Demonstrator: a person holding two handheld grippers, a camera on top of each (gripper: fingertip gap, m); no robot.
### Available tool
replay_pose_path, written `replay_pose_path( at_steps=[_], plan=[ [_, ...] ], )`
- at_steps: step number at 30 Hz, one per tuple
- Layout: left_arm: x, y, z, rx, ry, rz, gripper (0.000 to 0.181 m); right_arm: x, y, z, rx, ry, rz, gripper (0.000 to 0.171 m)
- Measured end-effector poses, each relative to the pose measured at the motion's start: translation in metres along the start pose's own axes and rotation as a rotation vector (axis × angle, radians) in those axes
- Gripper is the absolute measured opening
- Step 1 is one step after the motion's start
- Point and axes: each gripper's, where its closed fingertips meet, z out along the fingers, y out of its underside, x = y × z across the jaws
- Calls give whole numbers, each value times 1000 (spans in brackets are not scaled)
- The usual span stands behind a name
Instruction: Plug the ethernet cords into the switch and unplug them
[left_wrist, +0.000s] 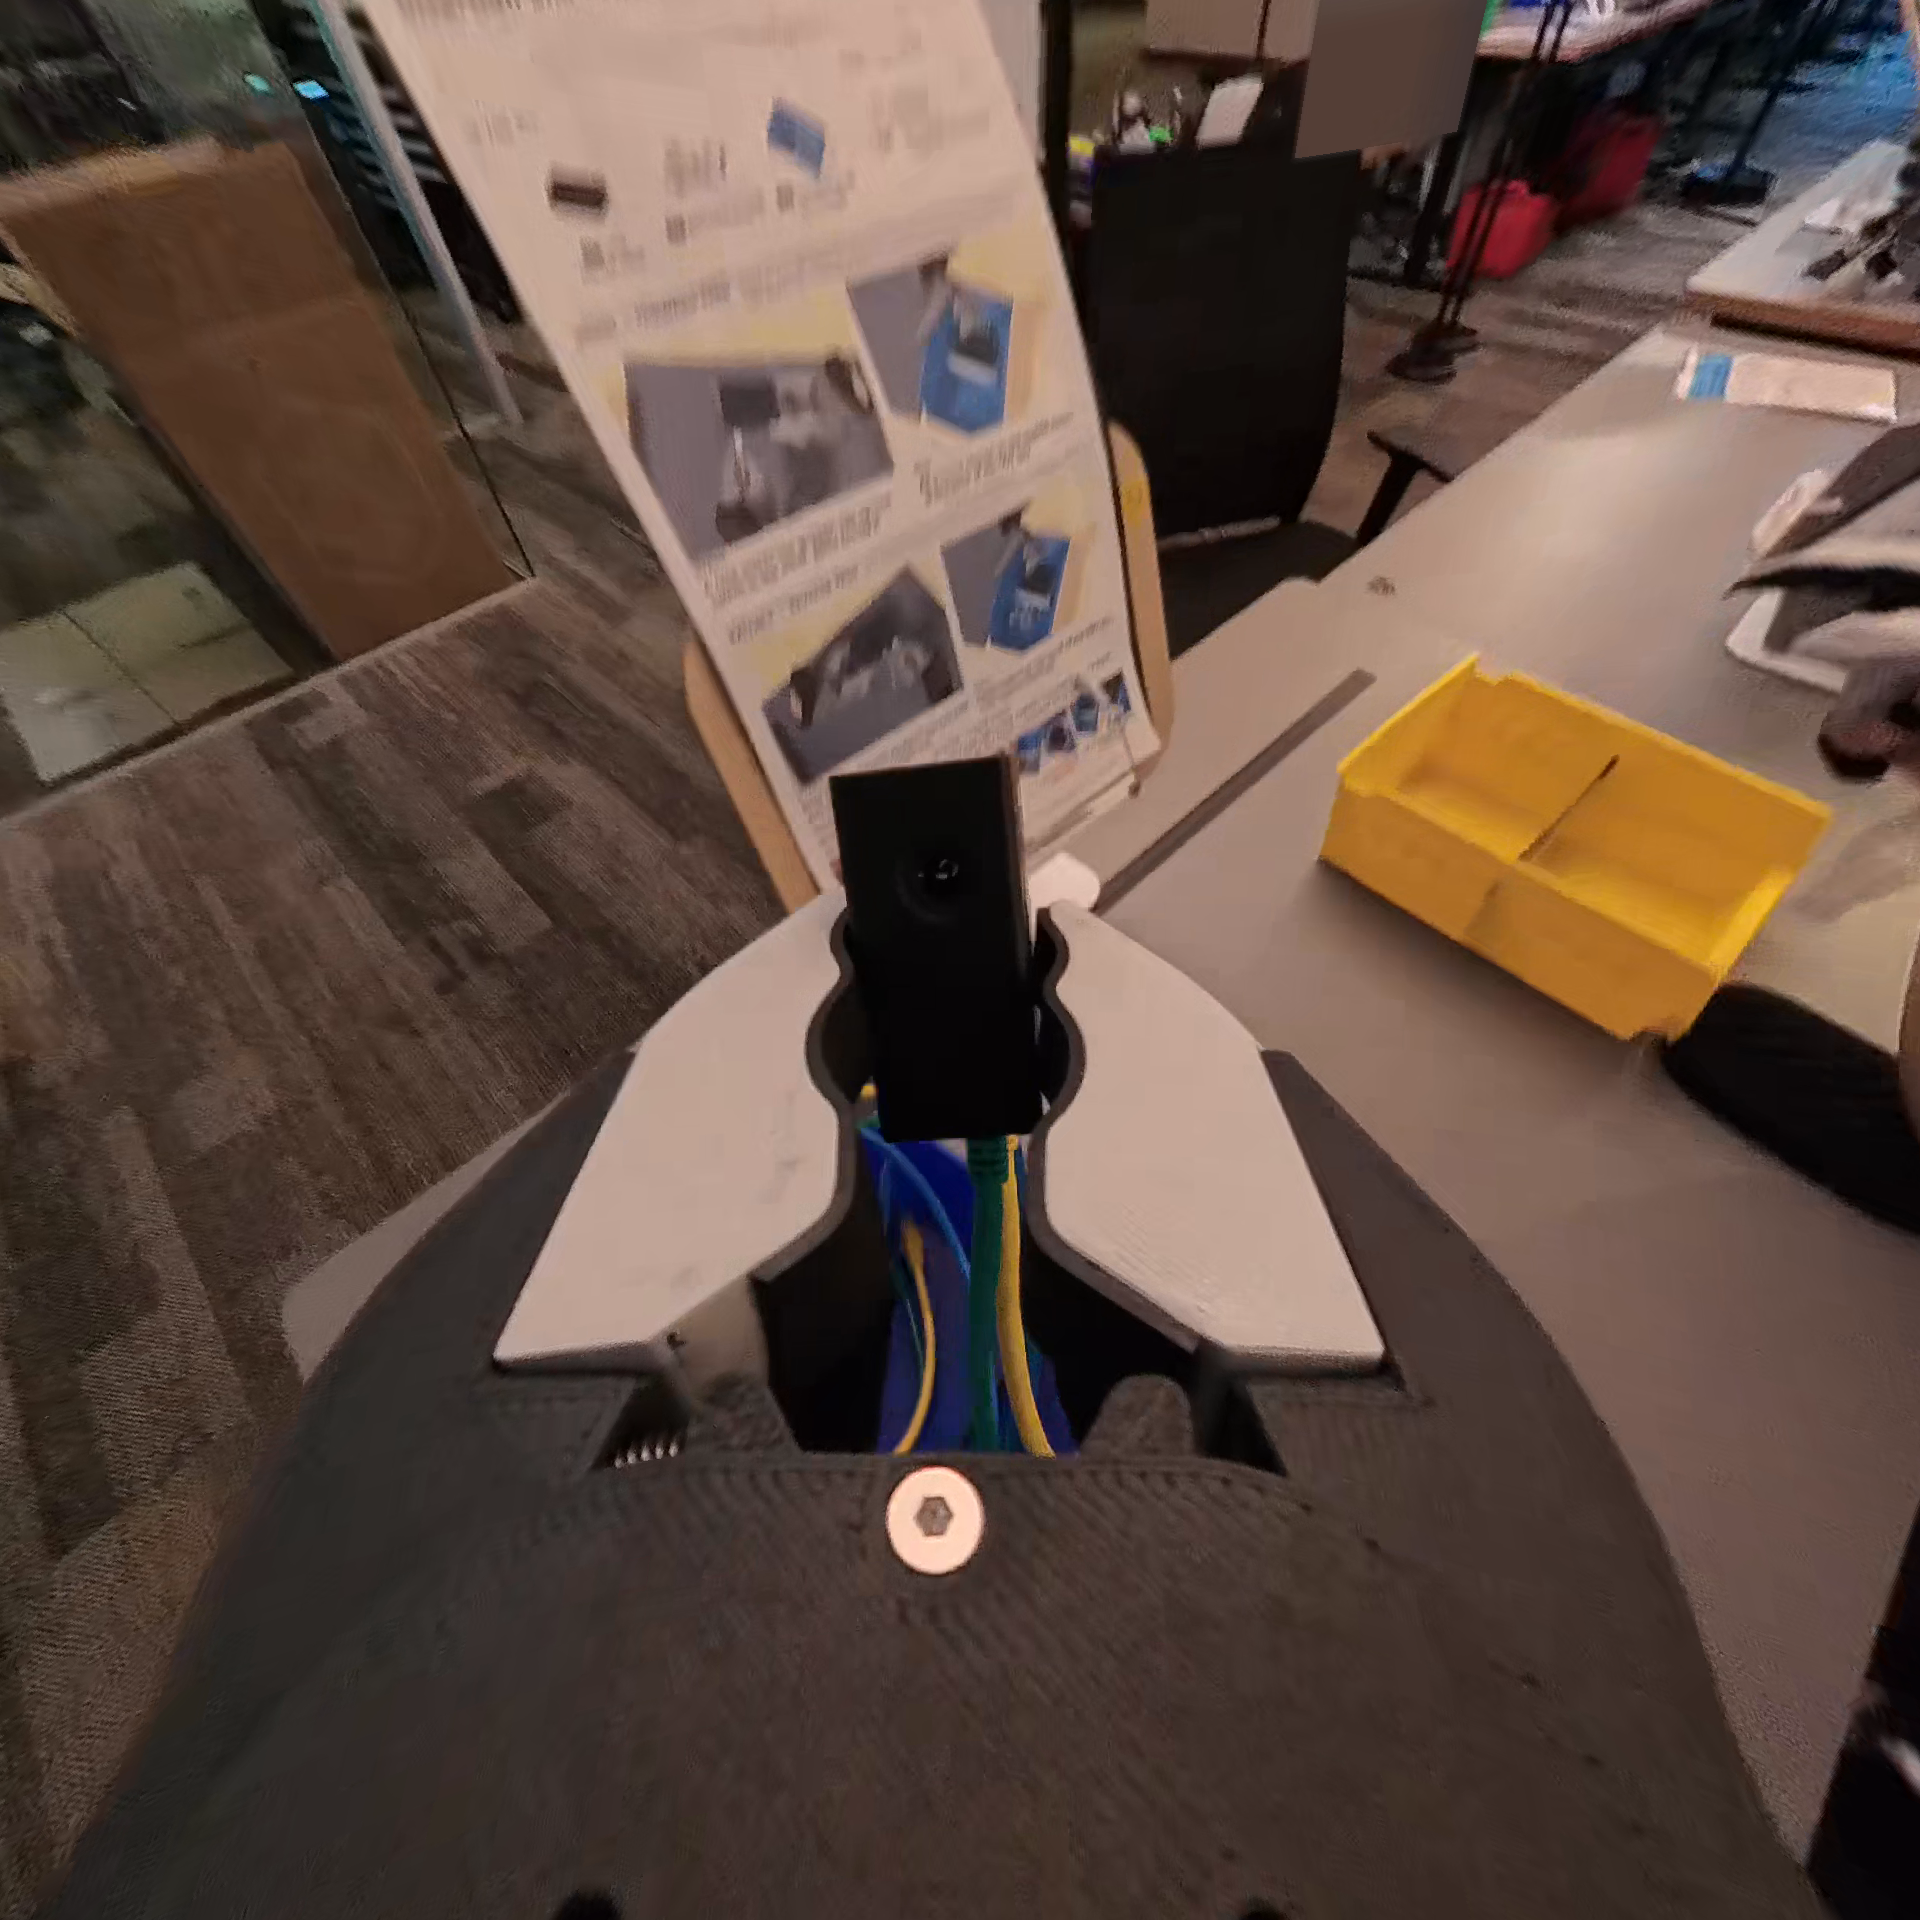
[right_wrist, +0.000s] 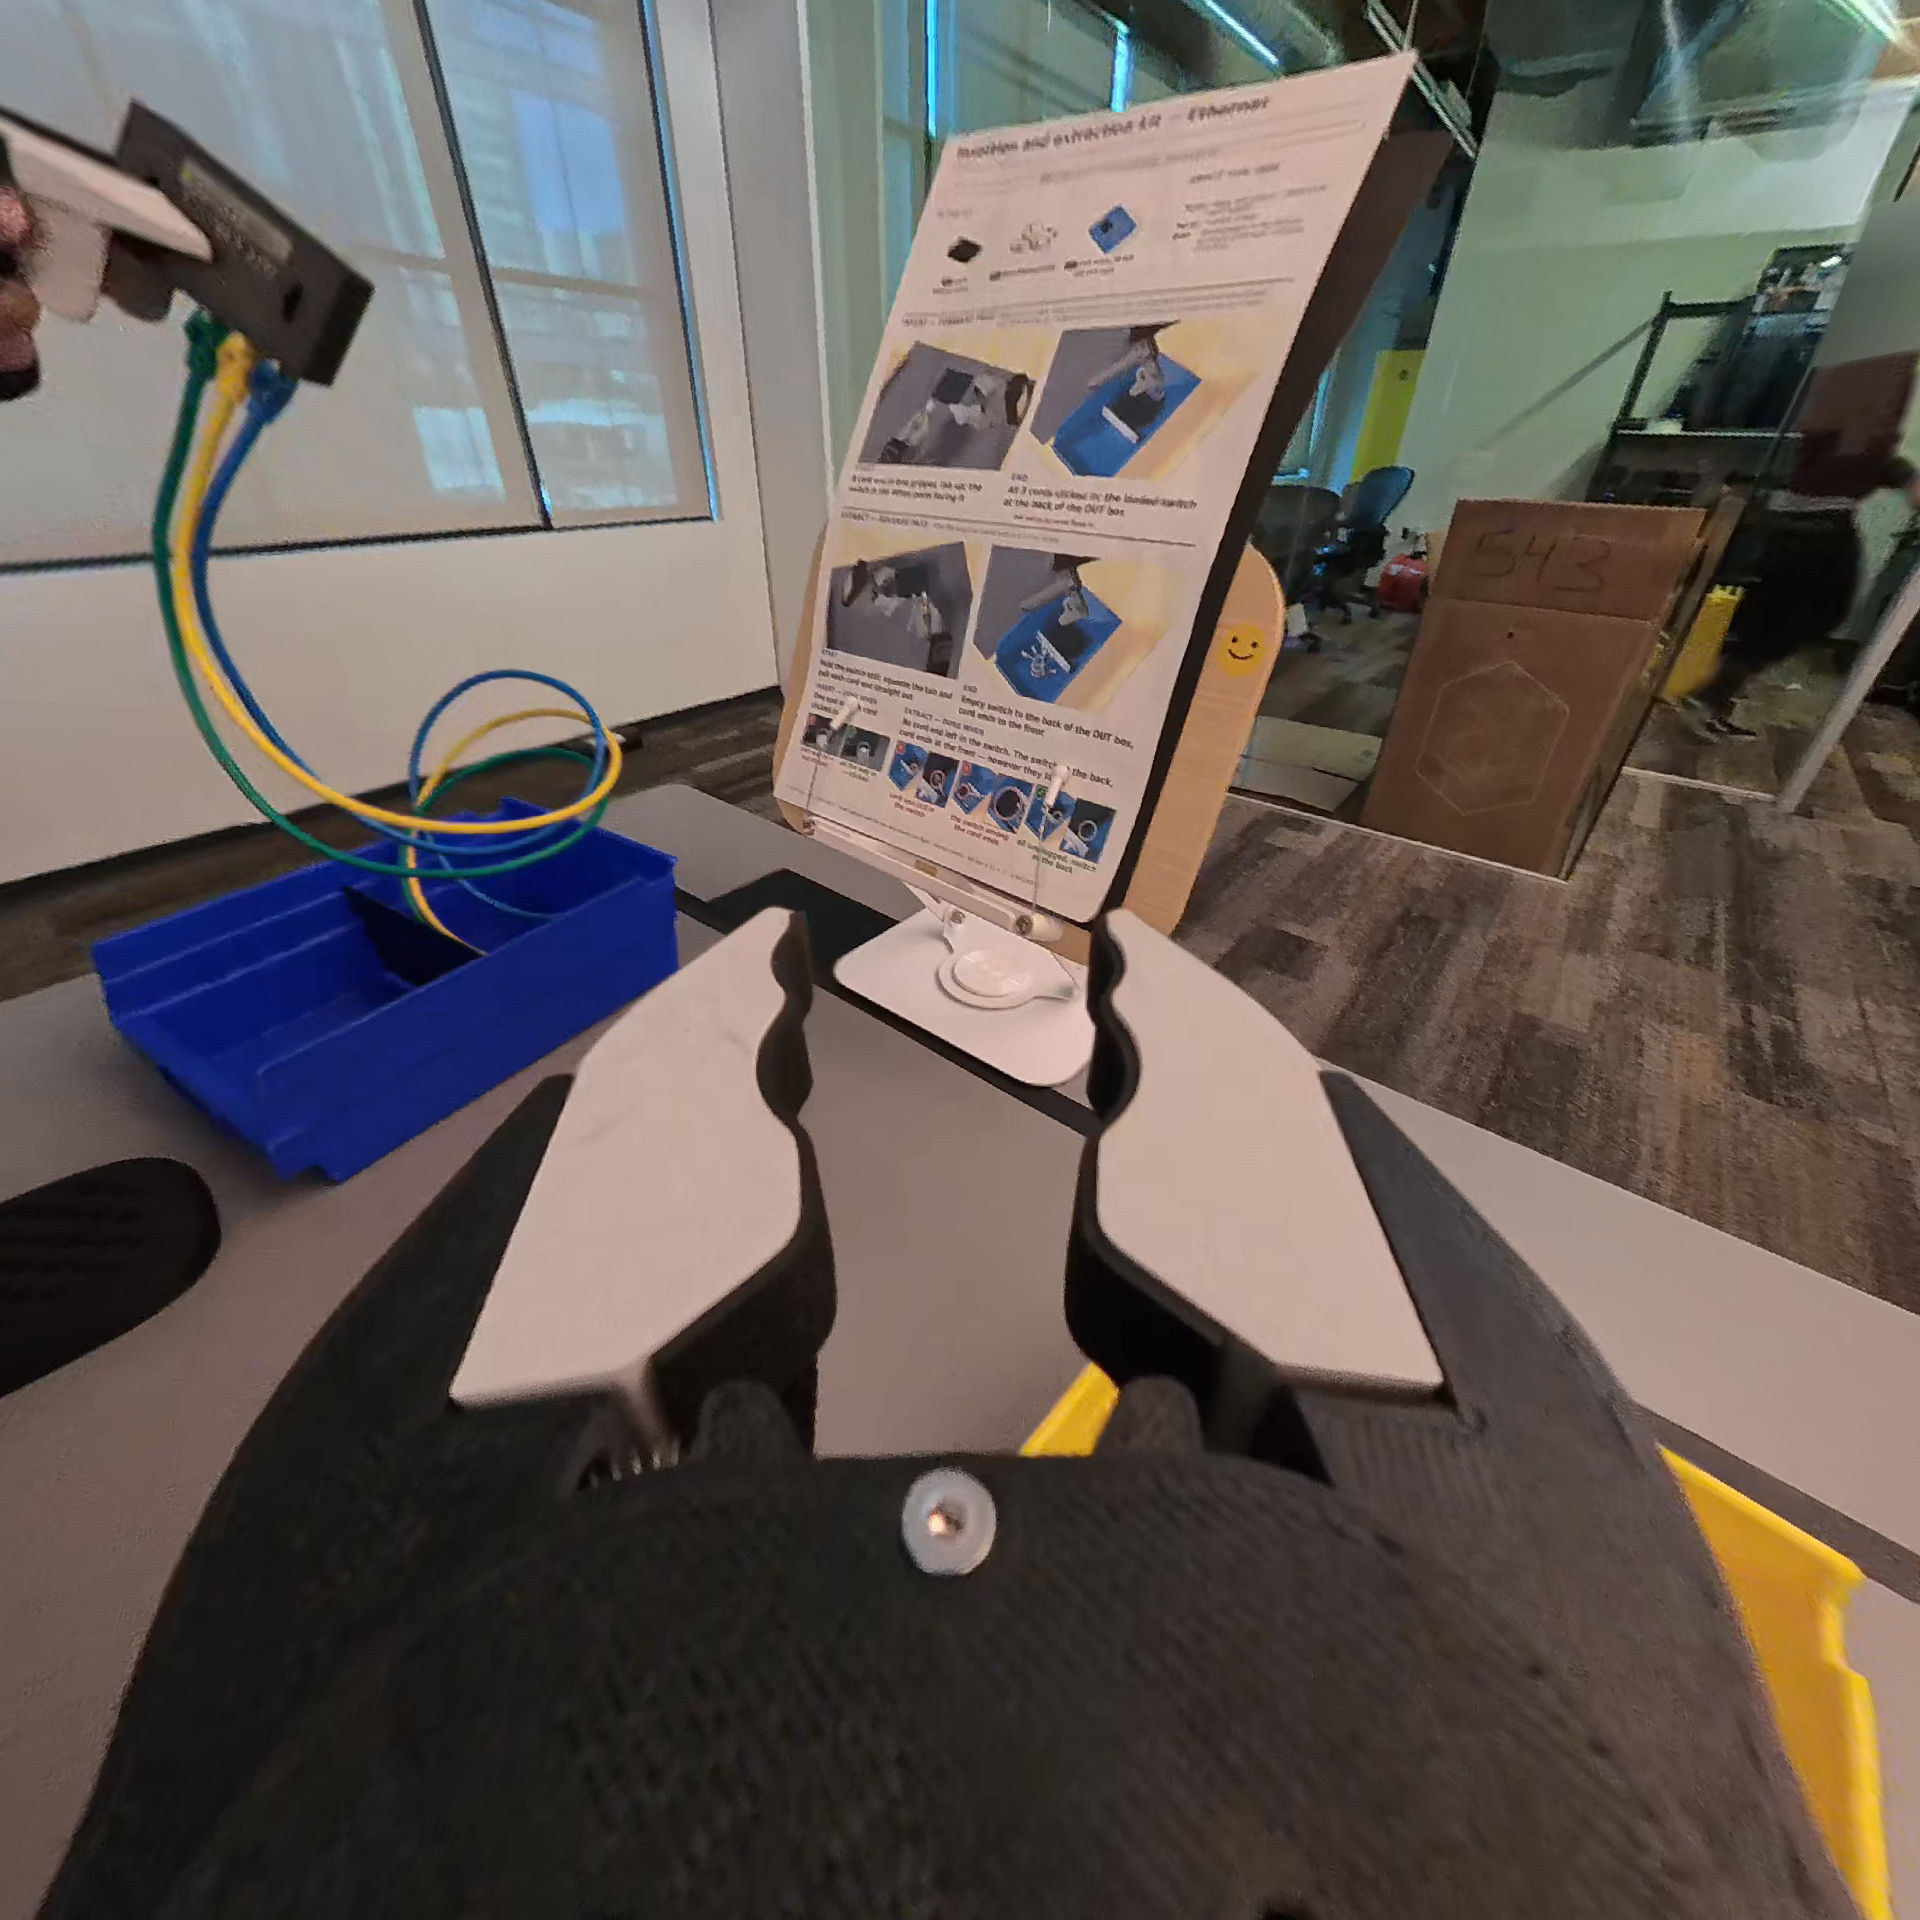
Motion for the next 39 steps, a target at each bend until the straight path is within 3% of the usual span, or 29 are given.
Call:
replay_pose_path(
  at_steps=[6,13,17,20,23,26,32,35,37,39],
  plan=[
    [71,-98,-15,95,-94,40,28,-10,-6,2,41,-46,-8,51],
    [120,-195,-36,196,-181,94,27,-23,2,12,-10,-57,-78,52],
    [135,-235,-52,241,-242,115,27,-27,4,15,-31,-46,-115,52],
    [147,-246,-52,269,-215,82,28,-28,4,14,-35,-39,-136,52],
    [153,-228,-30,265,-152,24,27,-28,-2,9,-21,-17,-166,52],
    [156,-186,9,268,-74,-51,27,-31,-9,1,6,-26,-167,51],
    [169,-61,100,340,248,-436,27,-40,-11,5,54,-63,-209,52],
    [185,3,140,340,399,-620,27,-65,-3,19,73,-143,-324,61],
    [195,41,162,337,457,-702,27,-88,11,32,71,-230,-384,62],
    [201,72,179,362,482,-771,27,-100,24,50,36,-270,-295,61]
  ],
)
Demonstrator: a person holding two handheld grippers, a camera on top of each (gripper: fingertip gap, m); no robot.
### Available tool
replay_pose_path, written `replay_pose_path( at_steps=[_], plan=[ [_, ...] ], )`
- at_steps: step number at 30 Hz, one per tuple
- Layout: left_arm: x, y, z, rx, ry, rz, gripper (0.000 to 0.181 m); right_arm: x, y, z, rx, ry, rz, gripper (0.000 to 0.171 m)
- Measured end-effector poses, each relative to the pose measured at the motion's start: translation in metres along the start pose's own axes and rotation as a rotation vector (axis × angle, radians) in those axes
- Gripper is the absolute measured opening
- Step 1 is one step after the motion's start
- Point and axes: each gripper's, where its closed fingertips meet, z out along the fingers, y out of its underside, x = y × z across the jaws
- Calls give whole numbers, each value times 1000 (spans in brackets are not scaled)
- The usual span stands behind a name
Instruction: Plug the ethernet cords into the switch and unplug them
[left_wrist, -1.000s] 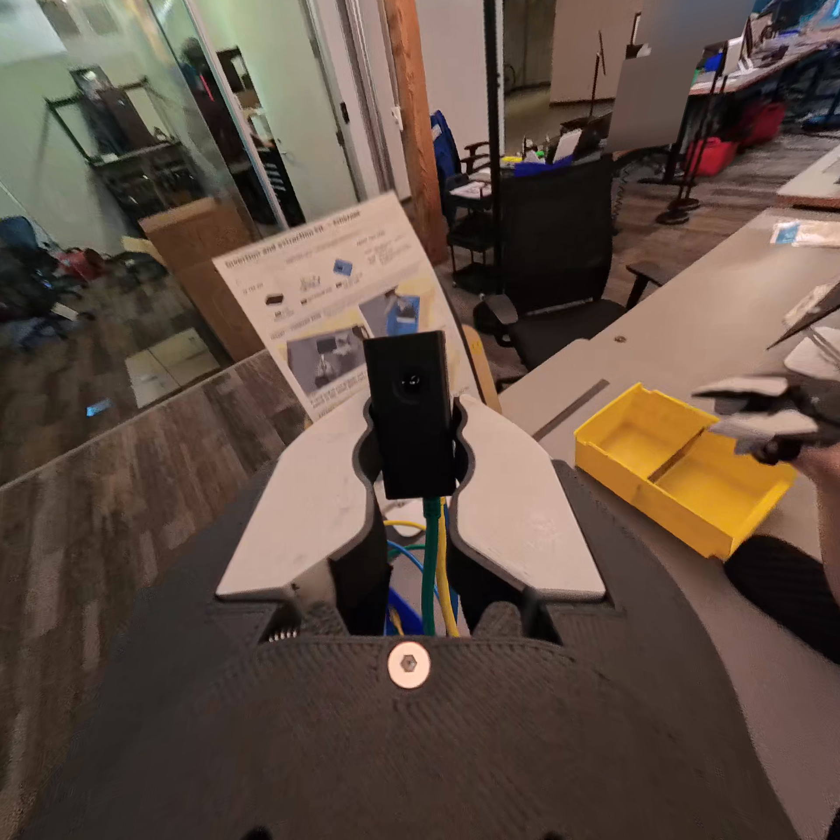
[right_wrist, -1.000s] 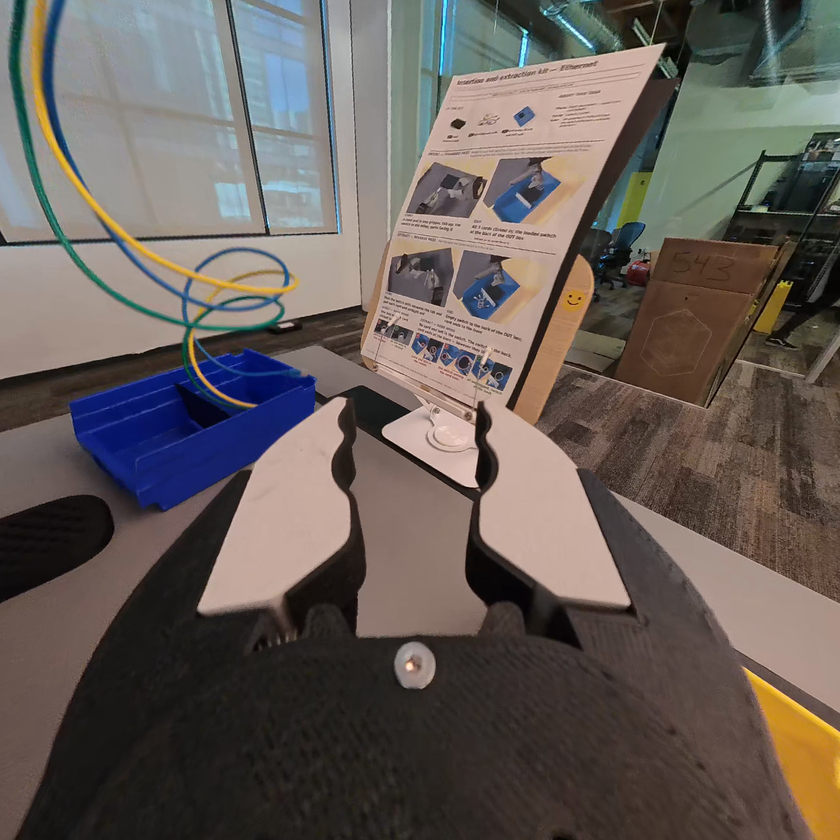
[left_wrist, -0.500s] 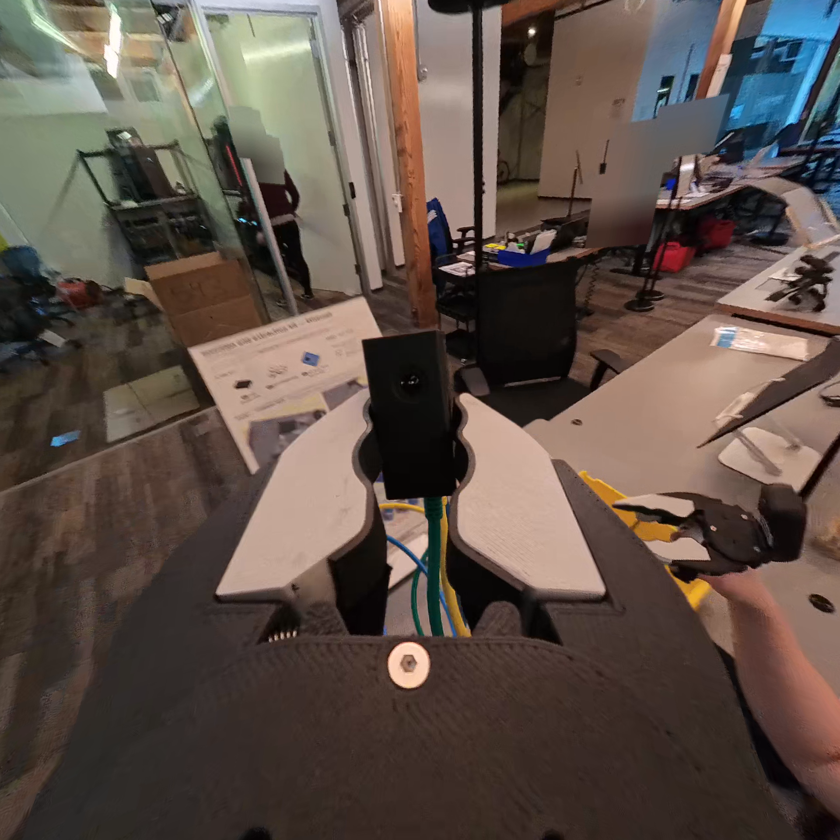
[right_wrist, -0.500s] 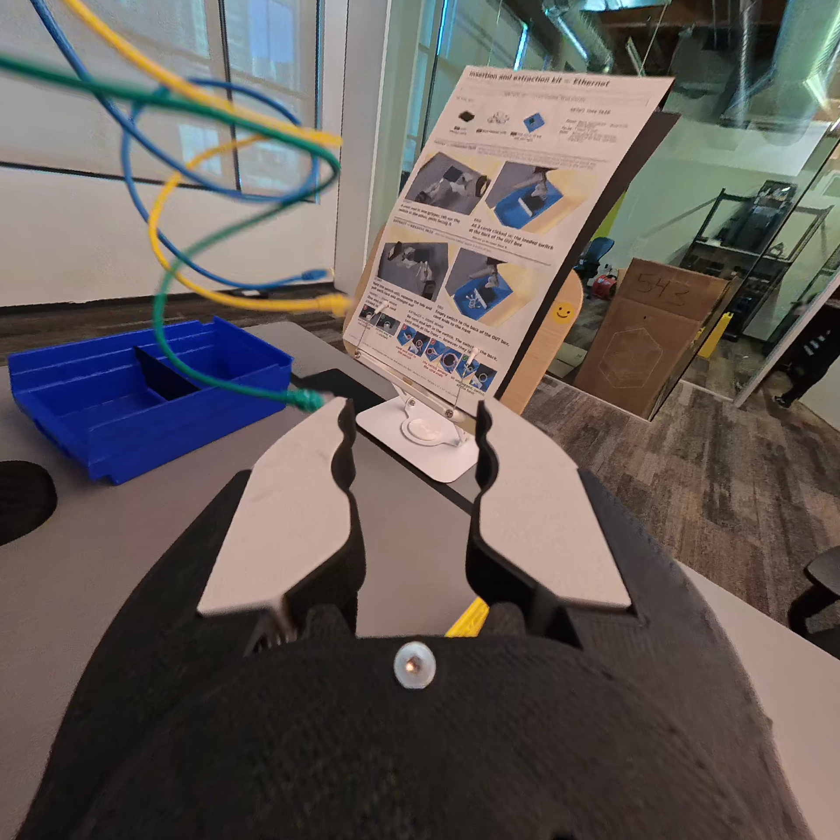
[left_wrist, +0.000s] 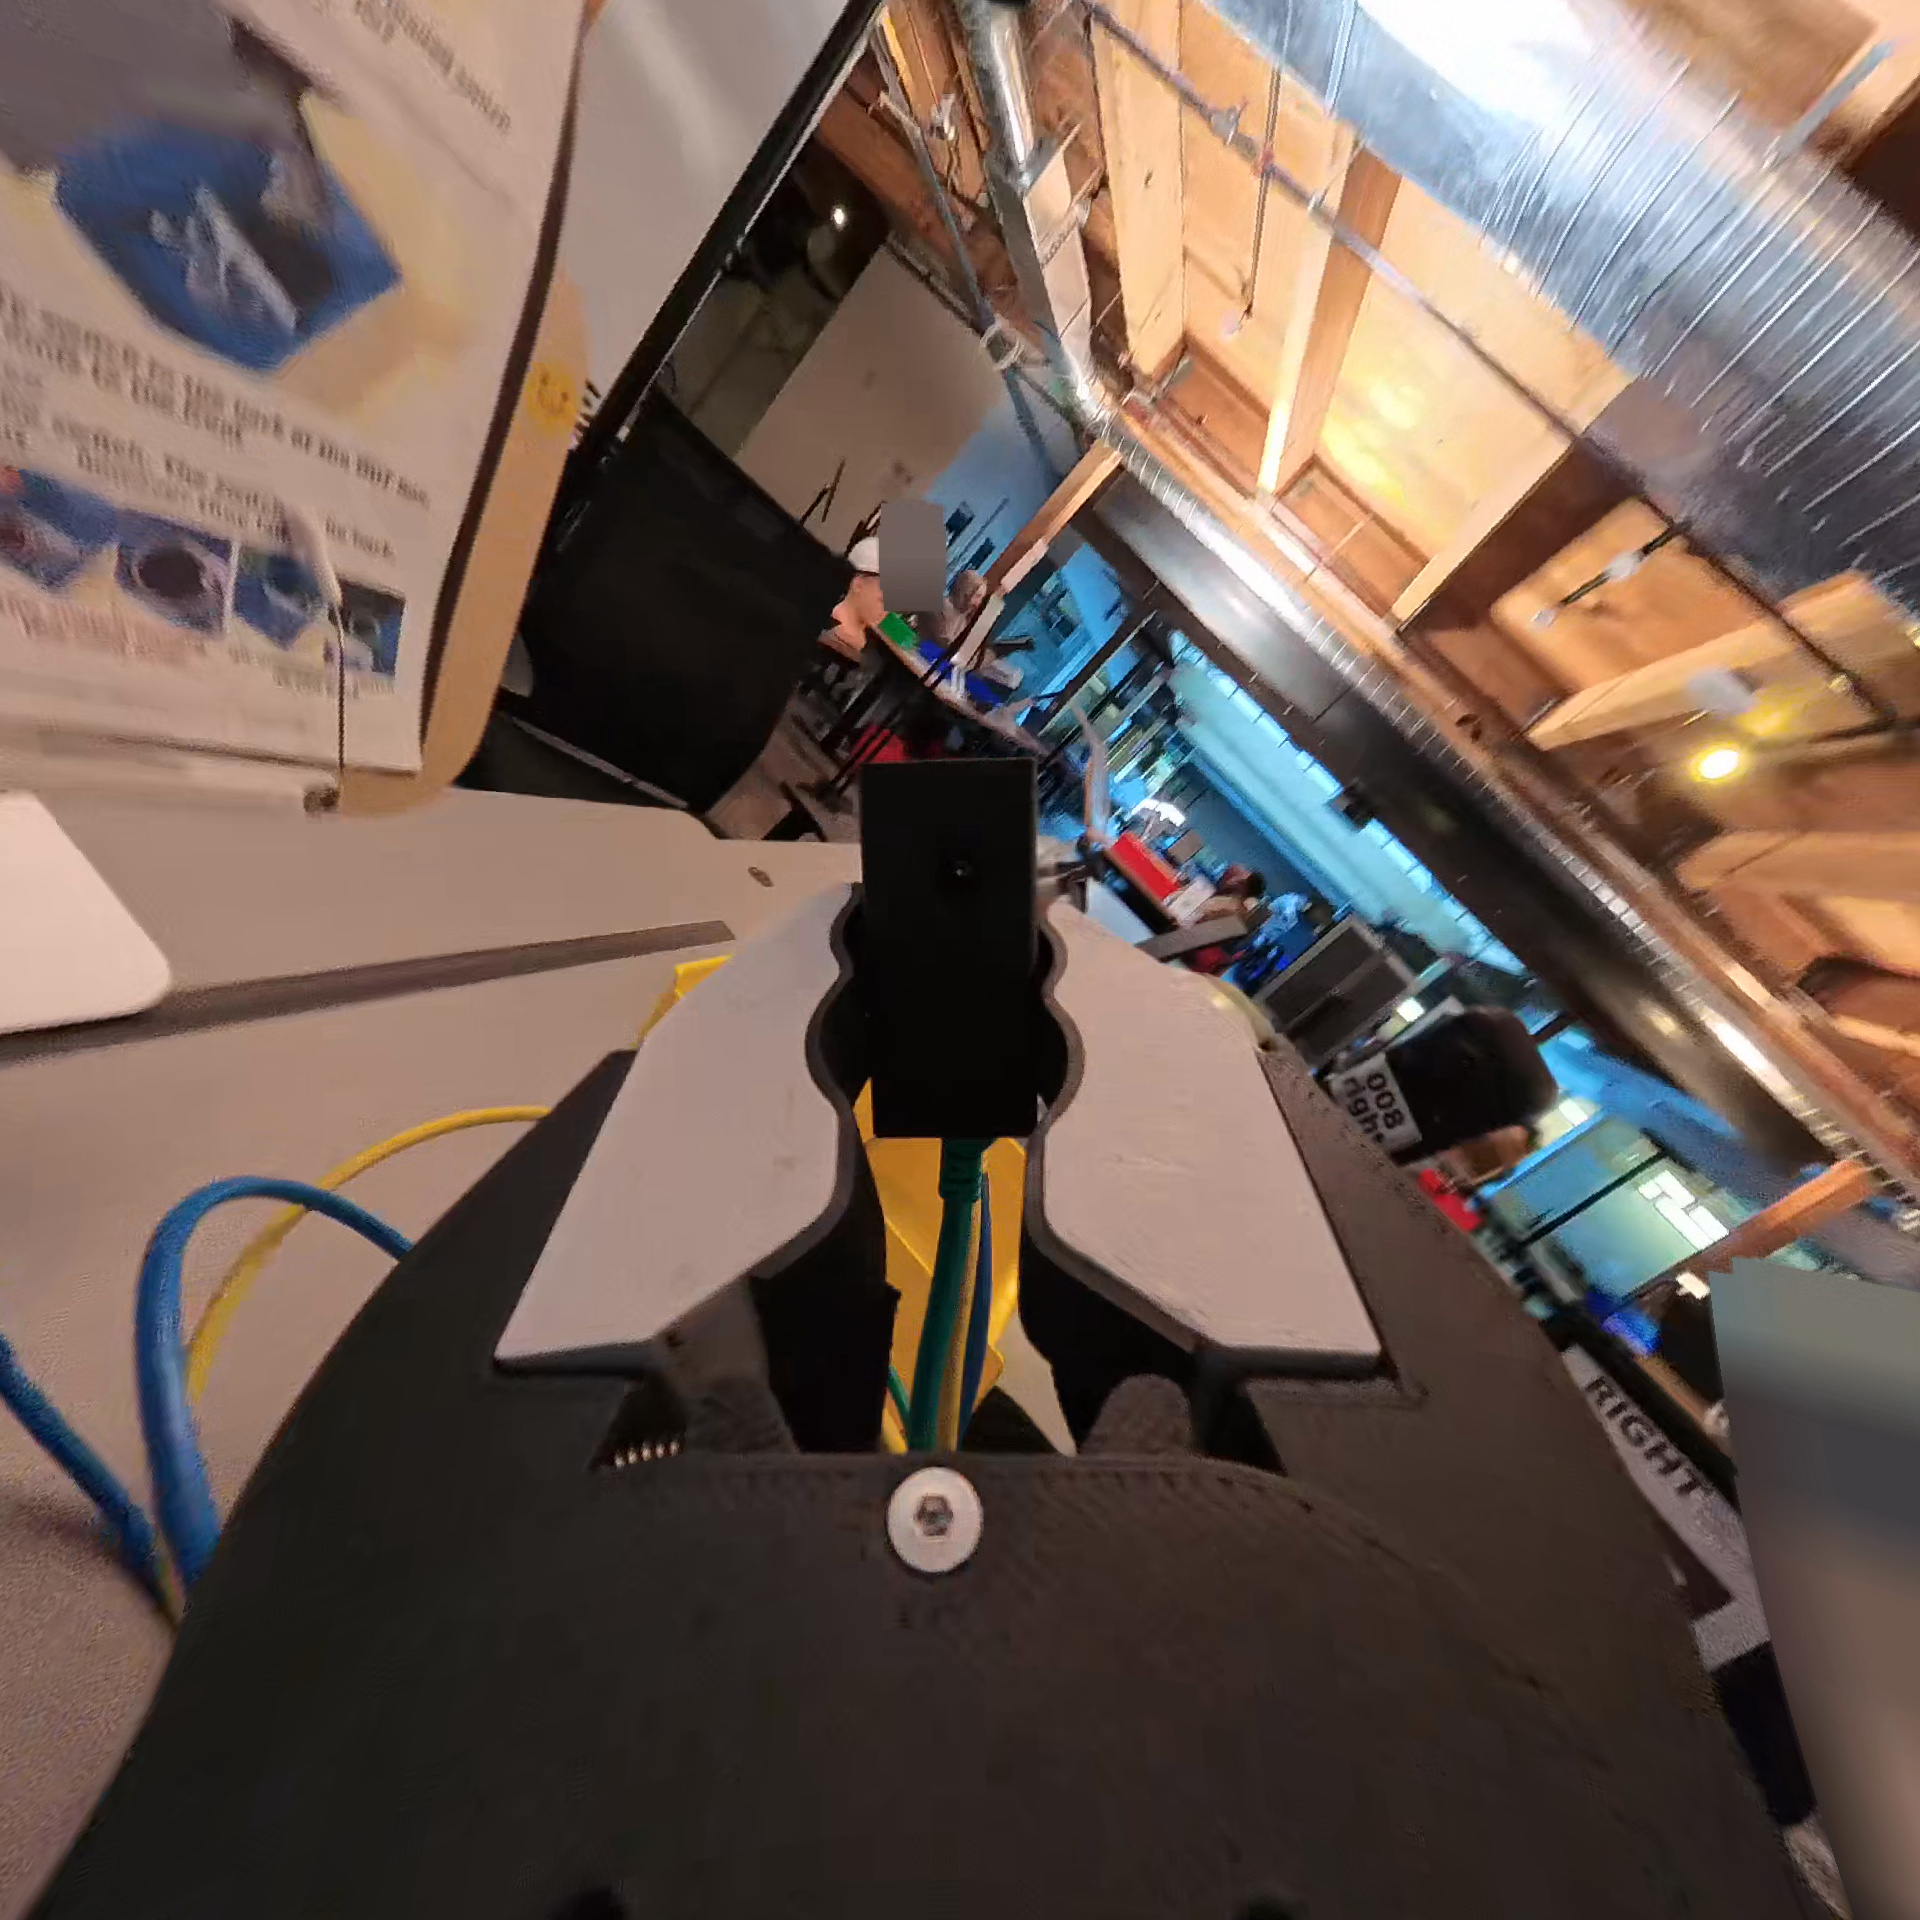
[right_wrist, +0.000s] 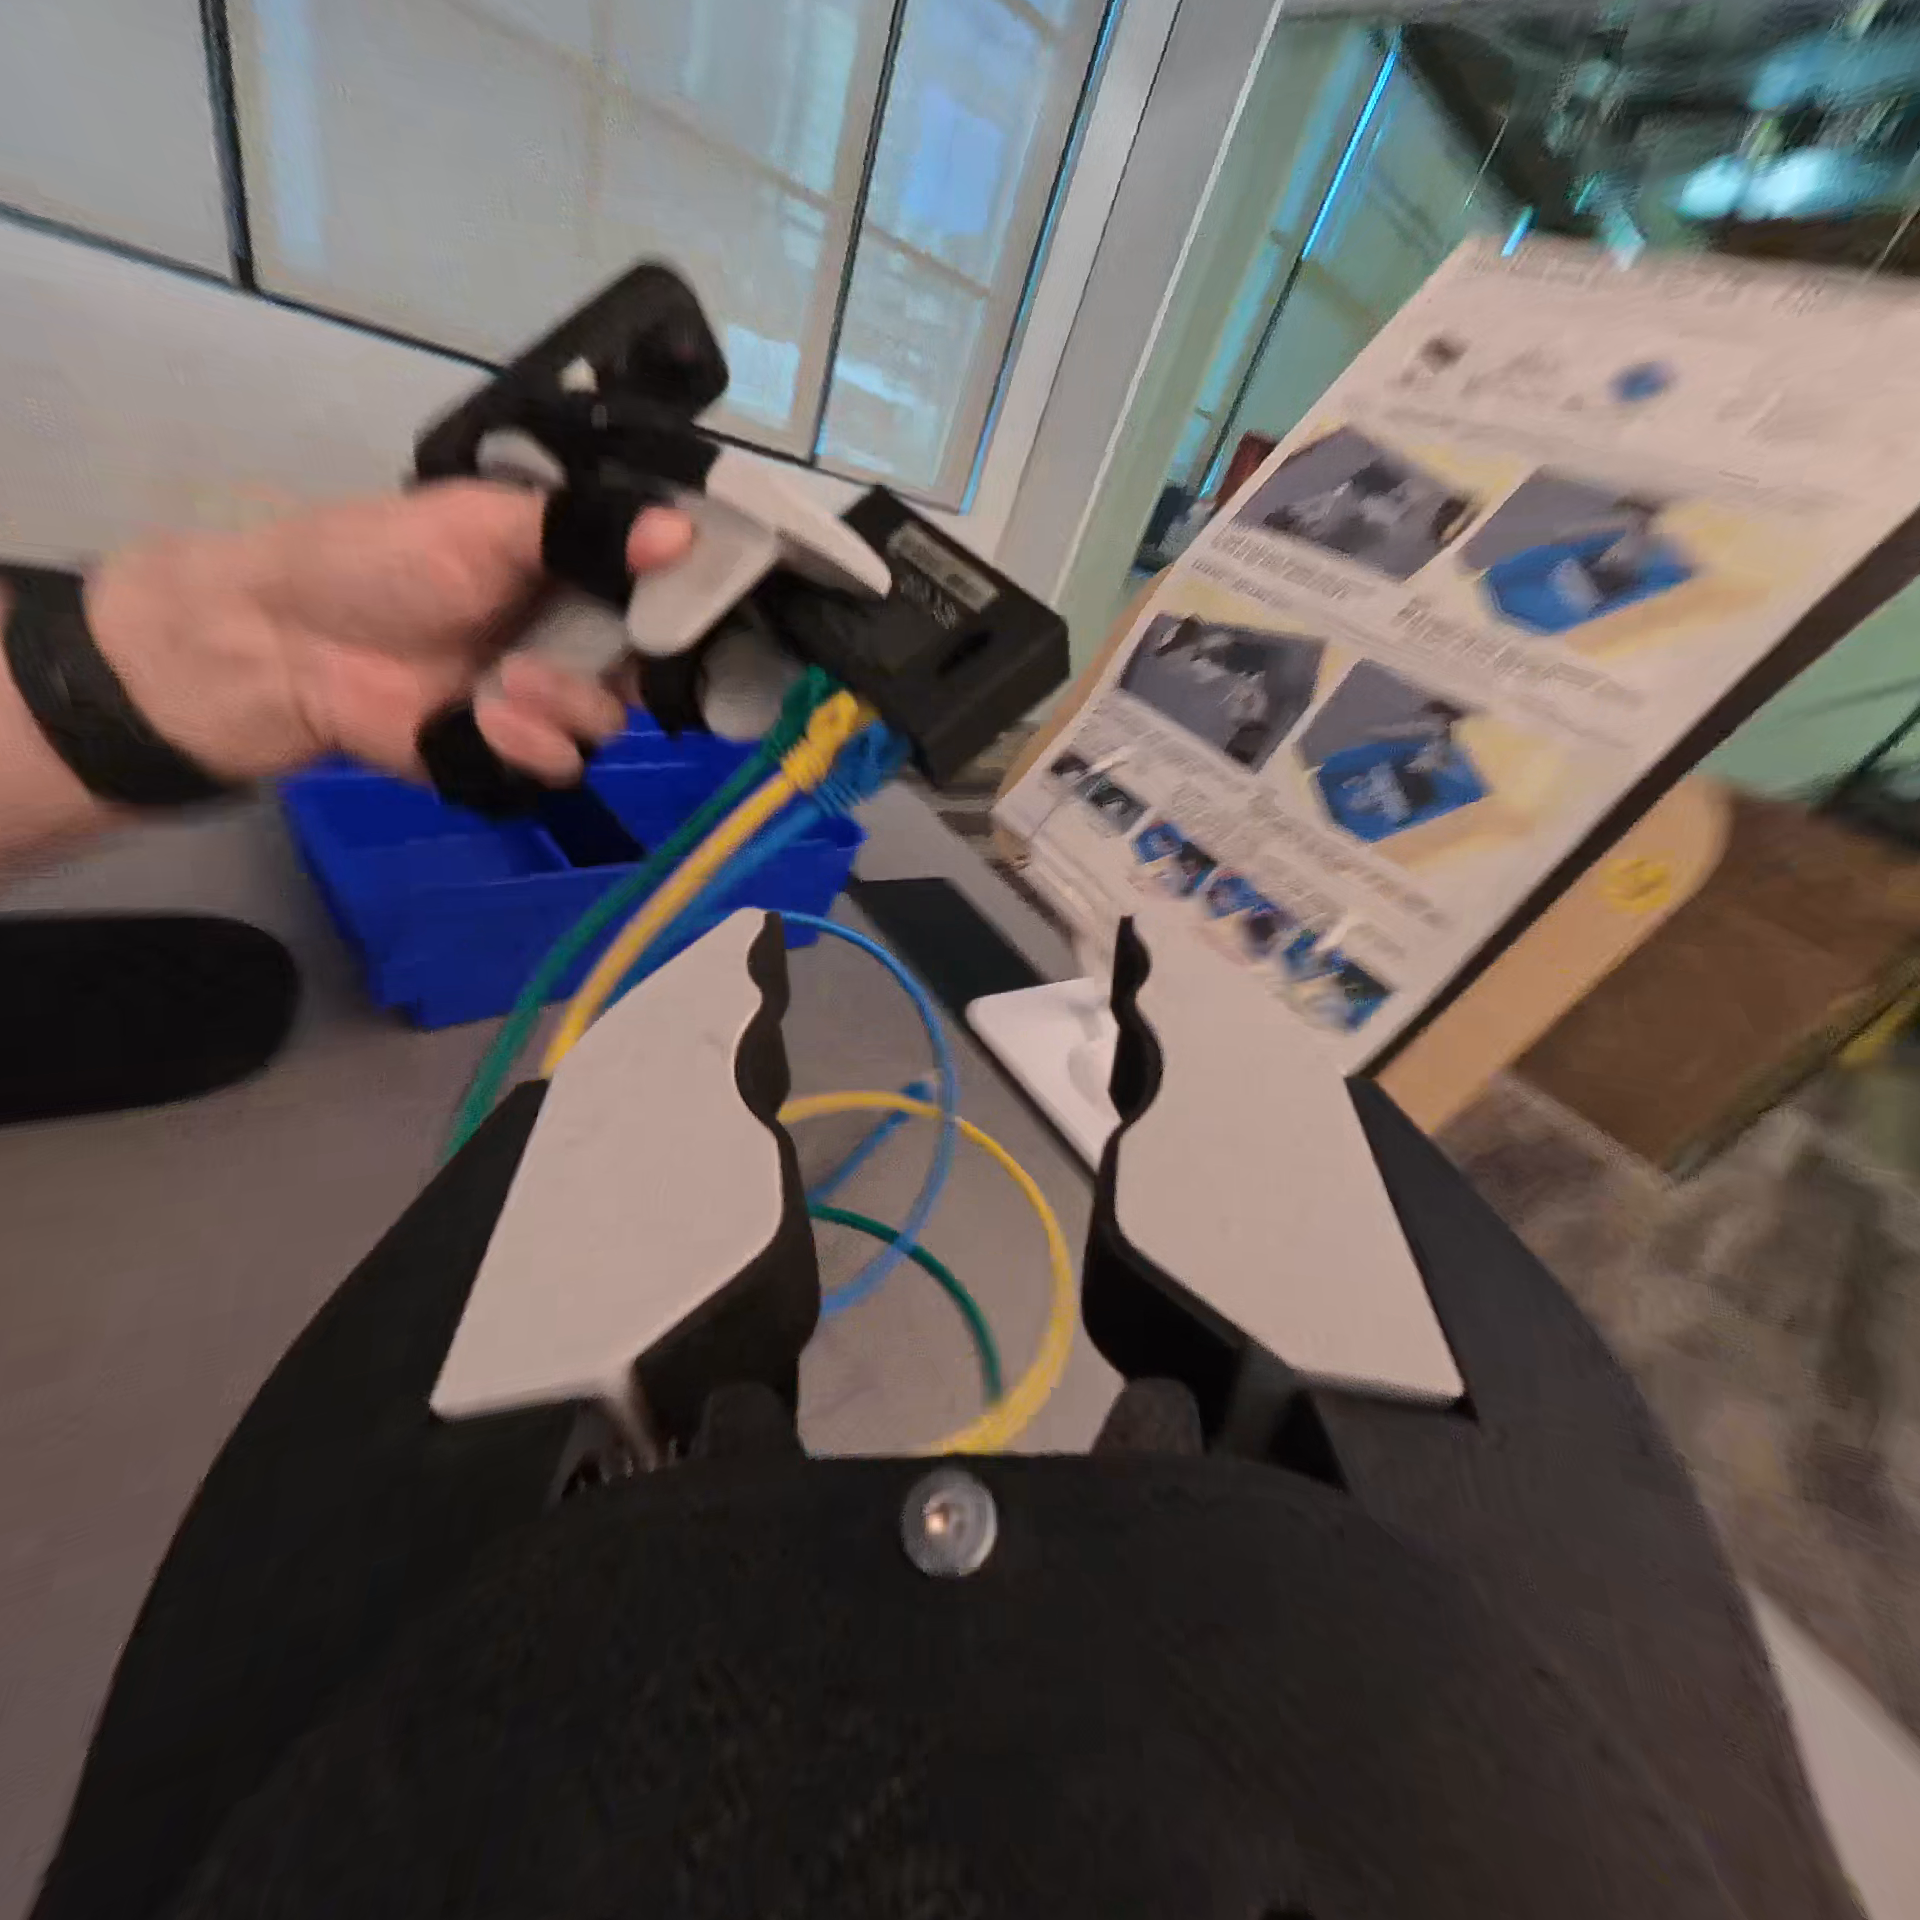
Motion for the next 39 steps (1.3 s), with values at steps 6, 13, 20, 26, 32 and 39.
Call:
replay_pose_path(
  at_steps=[6,13,20,26,32,39],
  plan=[
    [-26,42,1,47,116,-124,26,-39,47,58,-83,-177,437,64],
    [-6,79,-8,-158,175,69,27,-58,38,66,75,-487,954,51],
    [-49,80,-91,-348,-350,461,65,-68,54,67,-6,-572,1061,28],
    [-141,-20,-335,-147,-1271,546,74,-63,60,68,-22,-557,1082,28],
    [-212,30,-411,-452,-1374,239,75,-69,70,71,-65,-569,1102,28],
    [-225,42,-401,-446,-1263,275,5,-75,77,71,-122,-615,1142,28]
  ],
)
